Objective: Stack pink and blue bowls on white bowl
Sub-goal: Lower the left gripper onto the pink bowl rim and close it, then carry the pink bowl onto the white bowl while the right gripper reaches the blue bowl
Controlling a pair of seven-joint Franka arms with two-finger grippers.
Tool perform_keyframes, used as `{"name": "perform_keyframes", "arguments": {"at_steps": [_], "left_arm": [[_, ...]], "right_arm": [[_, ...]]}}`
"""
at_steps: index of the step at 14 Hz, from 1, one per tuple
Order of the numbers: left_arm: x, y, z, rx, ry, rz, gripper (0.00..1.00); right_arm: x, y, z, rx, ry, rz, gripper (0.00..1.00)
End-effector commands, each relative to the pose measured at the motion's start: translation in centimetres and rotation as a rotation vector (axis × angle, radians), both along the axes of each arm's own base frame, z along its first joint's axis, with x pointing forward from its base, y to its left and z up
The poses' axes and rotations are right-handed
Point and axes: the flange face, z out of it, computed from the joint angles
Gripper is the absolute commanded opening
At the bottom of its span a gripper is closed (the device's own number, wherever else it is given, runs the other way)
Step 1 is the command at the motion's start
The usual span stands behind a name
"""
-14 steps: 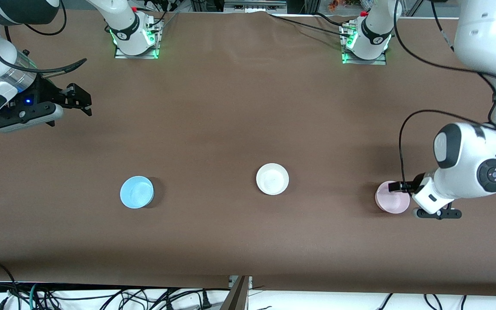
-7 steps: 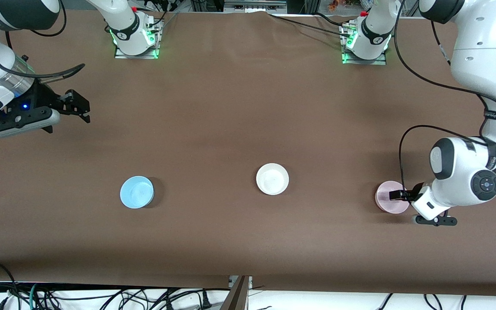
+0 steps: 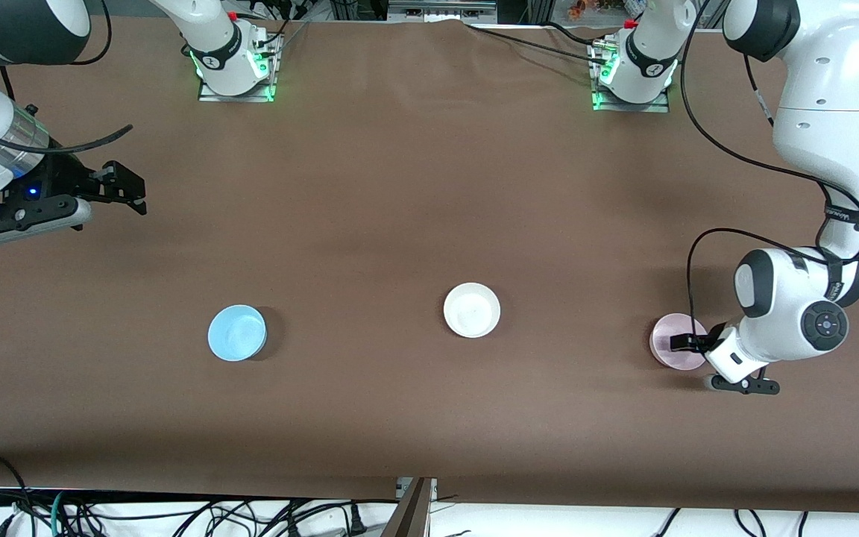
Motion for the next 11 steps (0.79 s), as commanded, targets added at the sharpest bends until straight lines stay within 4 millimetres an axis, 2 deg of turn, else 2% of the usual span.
{"name": "perform_keyframes", "arguments": {"at_steps": [1, 3, 4, 6, 7, 9, 10, 11], "left_arm": [[0.3, 1.0, 0.4, 0.015, -0.011, -0.062, 1.0], [0.2, 1.3, 0.4, 0.014, -0.011, -0.073, 1.0], [0.2, 1.4, 0.4, 0.014, -0.011, -0.071, 0.96], [0.2, 1.4, 0.4, 0.014, -0.01, -0.076, 0.79], [0.2, 1.3, 0.5, 0.013, -0.011, -0.075, 0.65], [0.2, 1.2, 0.4, 0.006, -0.01, -0.066, 0.26], [0.2, 1.0, 0.3, 0.006, -0.007, -0.057, 0.12], [0.2, 1.0, 0.2, 0.005, -0.005, -0.051, 0.0]], "right_arm": [[0.0, -0.2, 0.3, 0.005, 0.026, 0.003, 1.0], [0.0, -0.5, 0.3, 0.004, 0.032, -0.005, 1.0], [0.2, -0.7, -0.4, 0.003, 0.044, -0.008, 1.0], [0.7, -0.6, -1.0, 0.002, 0.053, -0.005, 1.0], [0.7, -0.7, -0.9, 0.001, 0.051, -0.005, 1.0], [0.9, -0.7, -1.7, 0.001, 0.065, -0.005, 1.0], [1.4, -0.9, -3.1, -0.001, 0.088, -0.013, 1.0], [2.2, -1.1, -5.4, -0.004, 0.126, -0.014, 1.0]]}}
